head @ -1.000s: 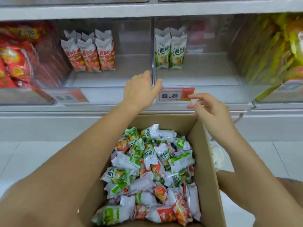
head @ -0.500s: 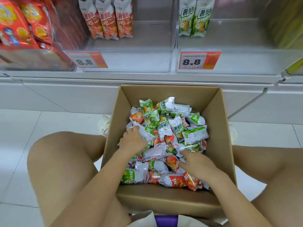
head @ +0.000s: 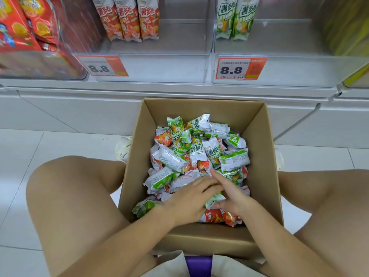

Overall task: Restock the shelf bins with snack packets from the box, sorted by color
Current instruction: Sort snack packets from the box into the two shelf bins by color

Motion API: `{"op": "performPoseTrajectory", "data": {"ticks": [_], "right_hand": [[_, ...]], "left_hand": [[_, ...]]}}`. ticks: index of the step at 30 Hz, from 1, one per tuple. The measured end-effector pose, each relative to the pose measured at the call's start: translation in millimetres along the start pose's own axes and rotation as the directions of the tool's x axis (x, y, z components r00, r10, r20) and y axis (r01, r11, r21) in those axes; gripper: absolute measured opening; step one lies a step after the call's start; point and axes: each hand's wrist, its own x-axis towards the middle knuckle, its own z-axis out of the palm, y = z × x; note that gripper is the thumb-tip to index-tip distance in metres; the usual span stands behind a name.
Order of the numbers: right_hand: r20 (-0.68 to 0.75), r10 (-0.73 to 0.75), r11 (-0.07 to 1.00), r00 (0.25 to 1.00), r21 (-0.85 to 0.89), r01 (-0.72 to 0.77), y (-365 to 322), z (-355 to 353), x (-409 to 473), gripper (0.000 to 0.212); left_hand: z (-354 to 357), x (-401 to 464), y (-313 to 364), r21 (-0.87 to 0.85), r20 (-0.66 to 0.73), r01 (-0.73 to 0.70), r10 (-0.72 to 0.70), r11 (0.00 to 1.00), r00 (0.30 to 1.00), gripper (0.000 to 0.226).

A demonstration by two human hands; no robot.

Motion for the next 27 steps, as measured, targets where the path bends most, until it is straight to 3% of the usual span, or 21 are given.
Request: {"op": "performPoseTrajectory", "data": {"ticks": [1, 3, 5, 6, 8, 11, 13, 17, 20, 22, 25, 27], "right_hand": [[-0.012, 0.007, 1.000, 1.000, 0.029, -0.007, 1, -5, 2, 0.041], [-0.023, -0.001, 0.998, 1.000, 0.062, 0.003, 3, -13, 8, 0.044], [-0.114, -0.007, 0.999, 0.993, 0.047, 0.013, 2, -17, 13, 0.069], [-0.153, -0.016, 0.999, 0.988, 0.032, 0.022, 0, -19, 15, 0.076], [-0.173, -0.073, 0.997, 0.982, 0.016, 0.077, -2, -19, 15, 0.072], [-0.138, -0.080, 0.995, 0.987, 0.040, 0.086, -3, -19, 16, 0.062], [-0.137, -0.089, 0.992, 0.986, 0.079, 0.101, -3, -18, 15, 0.056], [-0.155, -0.122, 0.986, 0.980, 0.094, 0.138, -1, -13, 15, 0.068], [-0.197, -0.166, 0.979, 0.966, 0.083, 0.185, 2, -12, 18, 0.092], [-0.220, -0.218, 0.965, 0.951, 0.095, 0.244, 2, -9, 17, 0.102], [-0.204, -0.282, 0.932, 0.938, 0.174, 0.318, -6, 3, 8, 0.107], [-0.203, -0.329, 0.902, 0.922, 0.222, 0.370, -9, 8, 4, 0.105]], "left_hand": [[-2, 1, 3, -0.135, -0.009, 0.051, -0.053, 0.989, 0.999, 0.070], [-18, 8, 5, -0.436, 0.001, 0.244, -0.271, 0.866, 0.963, 0.063], [-30, 18, -15, -0.488, -0.061, 0.356, -0.437, 0.797, 0.897, 0.058], [-34, 21, -31, -0.385, -0.099, 0.420, -0.489, 0.822, 0.867, 0.060], [-36, 21, -64, -0.006, -0.081, 0.572, -0.571, 0.820, 0.817, 0.071], [-35, 13, -94, 0.458, -0.034, 0.580, -0.639, 0.673, 0.768, 0.075], [-37, 8, -98, 0.577, -0.029, 0.505, -0.601, 0.643, 0.799, 0.066], [-40, 3, -92, 0.539, 0.033, 0.523, -0.638, 0.660, 0.770, 0.061], [-38, 4, -71, 0.351, 0.017, 0.689, -0.740, 0.634, 0.672, 0.059], [-39, 10, -55, -0.015, -0.016, 0.778, -0.778, 0.628, 0.628, 0.067], [-41, 22, -24, -0.519, -0.037, 0.630, -0.752, 0.577, 0.658, 0.071], [-42, 26, -1, -0.724, 0.020, 0.539, -0.767, 0.431, 0.641, 0.079]]}}
